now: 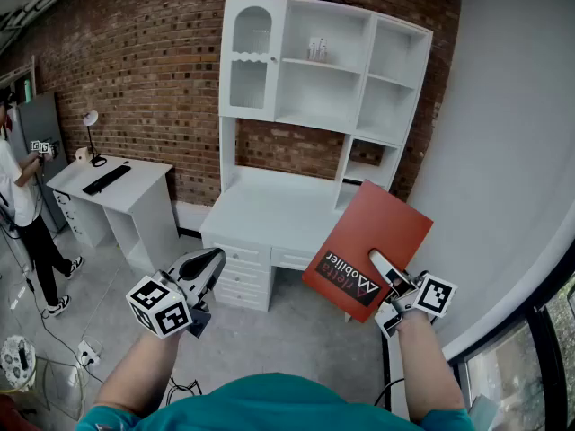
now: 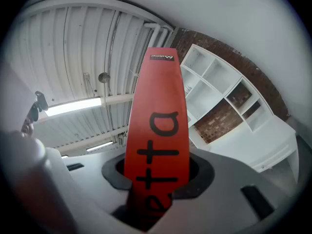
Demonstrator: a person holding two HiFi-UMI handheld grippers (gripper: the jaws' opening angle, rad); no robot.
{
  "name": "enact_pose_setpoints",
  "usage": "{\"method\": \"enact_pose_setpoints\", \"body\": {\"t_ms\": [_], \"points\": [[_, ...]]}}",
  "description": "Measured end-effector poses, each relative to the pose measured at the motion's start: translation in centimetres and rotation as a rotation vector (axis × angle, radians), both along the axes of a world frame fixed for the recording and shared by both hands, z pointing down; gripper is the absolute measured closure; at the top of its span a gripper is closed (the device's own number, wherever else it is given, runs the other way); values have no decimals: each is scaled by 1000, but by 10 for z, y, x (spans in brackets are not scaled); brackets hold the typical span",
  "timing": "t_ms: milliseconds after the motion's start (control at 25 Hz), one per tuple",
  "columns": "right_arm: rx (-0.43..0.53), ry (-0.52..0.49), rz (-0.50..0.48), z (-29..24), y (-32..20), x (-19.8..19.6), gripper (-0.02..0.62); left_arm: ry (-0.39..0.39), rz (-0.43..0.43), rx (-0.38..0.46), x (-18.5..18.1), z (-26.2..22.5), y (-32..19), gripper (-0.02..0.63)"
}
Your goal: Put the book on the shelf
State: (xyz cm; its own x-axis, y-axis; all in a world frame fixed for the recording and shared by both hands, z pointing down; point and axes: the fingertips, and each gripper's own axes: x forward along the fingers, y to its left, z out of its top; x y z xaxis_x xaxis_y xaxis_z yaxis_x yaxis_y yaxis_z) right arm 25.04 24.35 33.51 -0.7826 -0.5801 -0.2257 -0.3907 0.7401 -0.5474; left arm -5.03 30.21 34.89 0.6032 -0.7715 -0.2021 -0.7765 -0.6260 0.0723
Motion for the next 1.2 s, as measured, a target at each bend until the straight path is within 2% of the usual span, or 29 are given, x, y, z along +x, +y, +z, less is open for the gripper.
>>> {"method": "enact_pose_setpoints", "body": {"t_ms": [480,800,1040,1200], "points": [[-8,-26,-56,7,-2,56,422,3,-32,-19,60,6,-4,589],[-7,-31,-66,4,-9,79,420,-14,-17,-19,101,4,-9,591],[-10,-39,-79,7,-19,85,420,-18,-12,-25,113,8,-18,589],[-18,-41,-85,12,-38,74,420,-26,-13,-43,103,17,-30,589]]}}
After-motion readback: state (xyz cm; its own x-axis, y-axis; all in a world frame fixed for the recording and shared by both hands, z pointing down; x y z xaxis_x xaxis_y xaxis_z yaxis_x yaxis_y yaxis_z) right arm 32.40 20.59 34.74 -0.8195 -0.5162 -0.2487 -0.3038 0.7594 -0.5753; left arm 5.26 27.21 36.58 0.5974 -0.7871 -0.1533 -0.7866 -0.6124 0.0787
